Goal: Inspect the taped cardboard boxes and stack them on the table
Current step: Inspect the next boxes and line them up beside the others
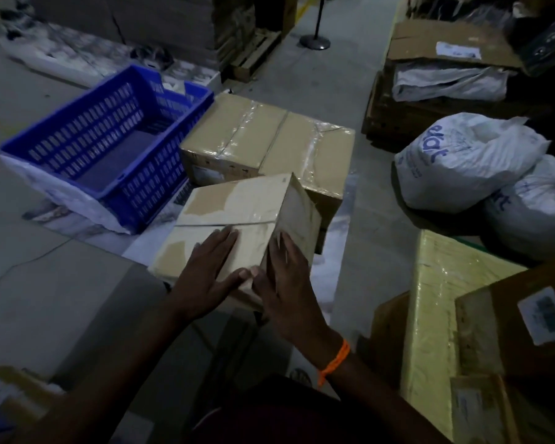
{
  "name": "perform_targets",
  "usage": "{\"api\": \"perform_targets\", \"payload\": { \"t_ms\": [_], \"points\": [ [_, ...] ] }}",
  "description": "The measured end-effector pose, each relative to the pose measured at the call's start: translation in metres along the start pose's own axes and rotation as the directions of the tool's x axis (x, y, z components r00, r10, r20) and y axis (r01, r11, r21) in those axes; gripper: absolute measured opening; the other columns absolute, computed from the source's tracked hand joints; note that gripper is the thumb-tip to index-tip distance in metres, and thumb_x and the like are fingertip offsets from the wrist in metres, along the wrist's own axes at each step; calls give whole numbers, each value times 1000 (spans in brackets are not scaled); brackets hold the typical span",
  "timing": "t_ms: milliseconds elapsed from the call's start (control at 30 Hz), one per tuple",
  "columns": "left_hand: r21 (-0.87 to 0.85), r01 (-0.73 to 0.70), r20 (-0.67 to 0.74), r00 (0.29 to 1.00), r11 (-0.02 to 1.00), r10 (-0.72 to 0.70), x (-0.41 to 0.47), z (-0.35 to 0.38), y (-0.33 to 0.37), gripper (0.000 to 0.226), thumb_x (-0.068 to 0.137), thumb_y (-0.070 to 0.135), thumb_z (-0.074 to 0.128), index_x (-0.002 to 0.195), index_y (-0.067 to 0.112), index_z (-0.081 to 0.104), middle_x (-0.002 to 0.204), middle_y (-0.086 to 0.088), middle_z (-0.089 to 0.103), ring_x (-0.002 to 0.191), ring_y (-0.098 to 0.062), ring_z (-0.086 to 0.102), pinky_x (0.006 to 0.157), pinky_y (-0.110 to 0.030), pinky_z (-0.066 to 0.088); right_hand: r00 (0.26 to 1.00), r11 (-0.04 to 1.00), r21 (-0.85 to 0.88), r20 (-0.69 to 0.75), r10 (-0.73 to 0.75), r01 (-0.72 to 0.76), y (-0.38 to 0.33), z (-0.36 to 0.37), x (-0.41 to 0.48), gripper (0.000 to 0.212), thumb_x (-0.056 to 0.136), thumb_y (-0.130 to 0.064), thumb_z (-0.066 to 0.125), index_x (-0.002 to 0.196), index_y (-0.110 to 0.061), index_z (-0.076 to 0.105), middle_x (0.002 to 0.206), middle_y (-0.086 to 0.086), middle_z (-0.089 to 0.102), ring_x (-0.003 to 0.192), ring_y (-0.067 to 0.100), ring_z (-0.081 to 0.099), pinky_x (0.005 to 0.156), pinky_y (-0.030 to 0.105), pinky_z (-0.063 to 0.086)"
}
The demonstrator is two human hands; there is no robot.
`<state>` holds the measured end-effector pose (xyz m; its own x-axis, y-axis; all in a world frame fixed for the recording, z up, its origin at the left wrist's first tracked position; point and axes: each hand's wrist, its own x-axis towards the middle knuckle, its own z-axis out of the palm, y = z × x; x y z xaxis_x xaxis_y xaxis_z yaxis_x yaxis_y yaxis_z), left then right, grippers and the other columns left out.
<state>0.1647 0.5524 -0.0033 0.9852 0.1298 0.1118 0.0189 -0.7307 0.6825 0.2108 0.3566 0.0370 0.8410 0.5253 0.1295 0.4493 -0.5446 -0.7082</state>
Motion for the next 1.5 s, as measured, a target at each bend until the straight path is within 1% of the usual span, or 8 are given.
{"api": "perform_targets", "payload": {
  "t_ms": [300, 433, 567, 667, 833, 1100, 1333, 1500],
  "points": [
    [-252, 100, -277, 946, 963, -170, -18, -25, 15, 68, 92, 61, 55, 152, 31, 43, 156, 9, 44, 145, -10, 38, 117, -60, 30, 993, 997, 48, -102, -56, 61, -7, -1, 75, 46, 97, -44, 57, 134, -17, 64, 162, 18, 35, 152, 32, 29, 124, 42, 24],
    [-298, 89, -321, 928, 950, -188, -17, -39, 2, 58, 94, 58, 54, 146, 30, 54, 147, 10, 56, 140, -9, 46, 115, -62, 31, 977, 972, 95, -6, 215, -213, 14, -21, 132, 79, 91, -62, 68, 151, -15, 46, 161, 12, 40, 149, 29, 36, 120, 47, 35],
    [-420, 103, -550, 761, 901, -344, -23, -45, 8, 46, 96, 48, 52, 128, 18, 67, 121, 9, 69, 114, 5, 59, 103, -53, 47, 988, 981, 129, -47, 149, -141, 24, -28, 133, 43, 85, -70, 70, 89, -27, 65, 81, -10, 63, 78, 8, 61, 69, 35, 49],
    [-655, 111, -533, 634, 747, -561, -12, -50, 22, 35, 95, 47, 49, 118, 23, 58, 113, 20, 59, 103, 13, 55, 93, -40, 49, 984, 989, 92, -125, 130, -119, 27, -22, 113, 55, 81, -78, 68, 87, -23, 62, 83, -2, 62, 80, 14, 61, 70, 41, 53],
    [-728, 228, -310, 732, 646, -607, 32, -53, 9, 40, 92, 57, 47, 115, 27, 61, 119, 3, 61, 117, -24, 56, 100, -49, 46, 962, 999, -5, -269, 40, -42, 30, -55, 82, 50, 85, -64, 73, 98, -15, 68, 87, -1, 63, 86, 25, 62, 76, 40, 52],
    [-697, 274, -119, 867, 663, -484, 97, -53, 29, 40, 101, 43, 56, 126, 14, 63, 118, -7, 67, 113, -27, 64, 95, -46, 54, 916, 967, 29, -314, 249, -253, 53, -82, 47, 55, 85, -54, 76, 119, -12, 65, 103, 5, 51, 95, 24, 57, 79, 31, 44],
    [-71, 209, -297, 929, 975, -221, 105, -67, 32, 37, 99, 30, 61, 134, 16, 56, 134, -8, 59, 124, -24, 56, 96, -35, 44, 931, 975, -178, -361, 61, -133, 45, -69, 47, 59, 95, -37, 72, 140, -3, 55, 132, 20, 57, 123, 33, 52, 99, 41, 48],
    [377, -130, 84, 991, 917, 106, 84, -52, 60, 56, 103, 46, 38, 149, 16, 46, 158, -10, 42, 147, -28, 35, 118, -48, 27, 984, 929, -353, -87, -154, 114, 27, -55, 82, 65, 101, -32, 45, 155, 3, 38, 165, 22, 32, 155, 34, 27, 124, 48, 25]
  ]
}}
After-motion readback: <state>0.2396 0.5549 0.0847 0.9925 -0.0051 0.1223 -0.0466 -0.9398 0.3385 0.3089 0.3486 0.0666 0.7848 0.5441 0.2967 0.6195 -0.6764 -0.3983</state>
